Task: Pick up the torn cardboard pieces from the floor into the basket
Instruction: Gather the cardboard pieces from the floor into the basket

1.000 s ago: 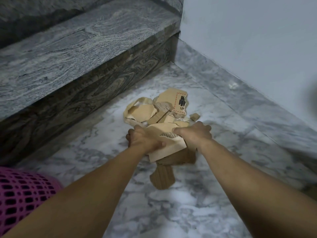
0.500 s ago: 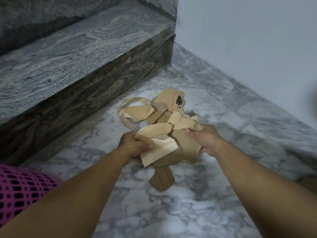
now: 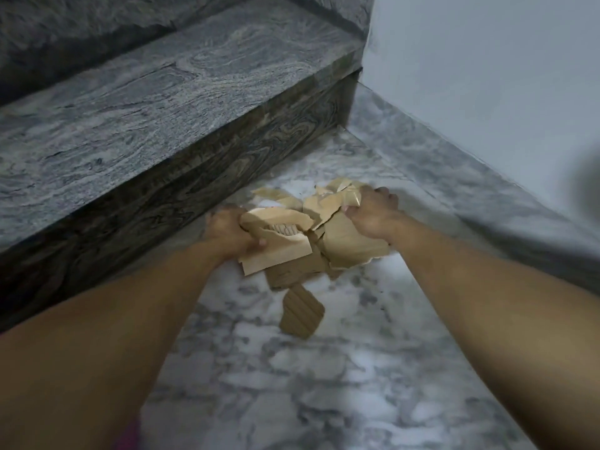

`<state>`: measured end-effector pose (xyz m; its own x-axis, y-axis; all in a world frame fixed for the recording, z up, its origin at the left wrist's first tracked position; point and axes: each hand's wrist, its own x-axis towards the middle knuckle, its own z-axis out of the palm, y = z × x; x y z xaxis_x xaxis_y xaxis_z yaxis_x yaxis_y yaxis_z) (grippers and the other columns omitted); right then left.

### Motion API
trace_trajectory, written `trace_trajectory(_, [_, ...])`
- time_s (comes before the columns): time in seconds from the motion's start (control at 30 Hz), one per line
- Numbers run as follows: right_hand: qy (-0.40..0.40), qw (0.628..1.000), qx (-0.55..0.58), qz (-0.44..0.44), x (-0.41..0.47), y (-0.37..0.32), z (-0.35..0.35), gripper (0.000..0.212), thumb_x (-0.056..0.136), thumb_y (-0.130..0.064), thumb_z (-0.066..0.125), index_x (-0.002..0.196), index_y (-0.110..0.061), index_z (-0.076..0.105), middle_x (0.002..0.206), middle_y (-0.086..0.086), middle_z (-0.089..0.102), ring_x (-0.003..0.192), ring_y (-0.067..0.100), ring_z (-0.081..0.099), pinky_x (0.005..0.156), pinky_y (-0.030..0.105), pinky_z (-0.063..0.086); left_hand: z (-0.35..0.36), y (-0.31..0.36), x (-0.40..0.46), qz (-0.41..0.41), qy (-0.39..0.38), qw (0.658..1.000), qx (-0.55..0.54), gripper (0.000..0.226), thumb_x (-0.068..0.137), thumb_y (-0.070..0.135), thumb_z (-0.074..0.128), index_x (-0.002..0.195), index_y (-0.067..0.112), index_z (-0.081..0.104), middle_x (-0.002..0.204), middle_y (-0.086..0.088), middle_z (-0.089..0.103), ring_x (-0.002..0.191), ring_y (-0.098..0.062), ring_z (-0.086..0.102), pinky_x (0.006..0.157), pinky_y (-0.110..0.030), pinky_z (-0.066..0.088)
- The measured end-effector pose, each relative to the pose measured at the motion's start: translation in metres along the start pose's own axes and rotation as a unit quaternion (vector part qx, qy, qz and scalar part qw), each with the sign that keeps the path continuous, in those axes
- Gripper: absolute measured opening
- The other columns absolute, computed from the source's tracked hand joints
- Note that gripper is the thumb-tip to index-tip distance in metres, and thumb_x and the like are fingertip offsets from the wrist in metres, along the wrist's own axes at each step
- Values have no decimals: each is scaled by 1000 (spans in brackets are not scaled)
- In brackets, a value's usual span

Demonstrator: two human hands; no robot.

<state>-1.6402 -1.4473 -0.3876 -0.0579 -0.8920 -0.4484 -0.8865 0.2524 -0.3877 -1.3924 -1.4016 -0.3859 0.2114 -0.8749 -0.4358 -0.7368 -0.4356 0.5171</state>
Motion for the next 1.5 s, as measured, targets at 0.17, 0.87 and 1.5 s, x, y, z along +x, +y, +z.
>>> trace_trajectory(0.17, [-55, 996, -49, -49, 13, -11, 4, 106, 65, -60, 79, 149, -26, 24, 154, 2, 22, 140, 34, 21, 111, 54, 27, -4, 16, 15, 49, -29, 995, 84, 78, 74, 31, 81, 142, 17, 44, 149, -10, 37, 136, -28, 36, 107, -33, 37])
trace_trajectory(0.87, [-107, 992, 58, -16, -23, 14, 23, 114, 41, -42, 96, 140, -20, 43, 138, -2, 53, 131, 25, 47, 108, 42, 41, 35, -5, -40, 5, -80, 996, -46, 67, 62, 20, 87, 121, 7, 57, 116, -5, 60, 109, -24, 59, 87, -33, 54])
trace_trajectory(1.5, [-11, 967, 255, -8, -247, 47, -71, 67, 43, -36, 97, 103, -18, 71, 99, 2, 75, 93, 22, 70, 90, 40, 55, -82, 53, -209, 103, -57, 984, -131, 24, 69, -1, 82, 85, 7, 66, 95, -10, 66, 80, -20, 65, 48, -22, 52])
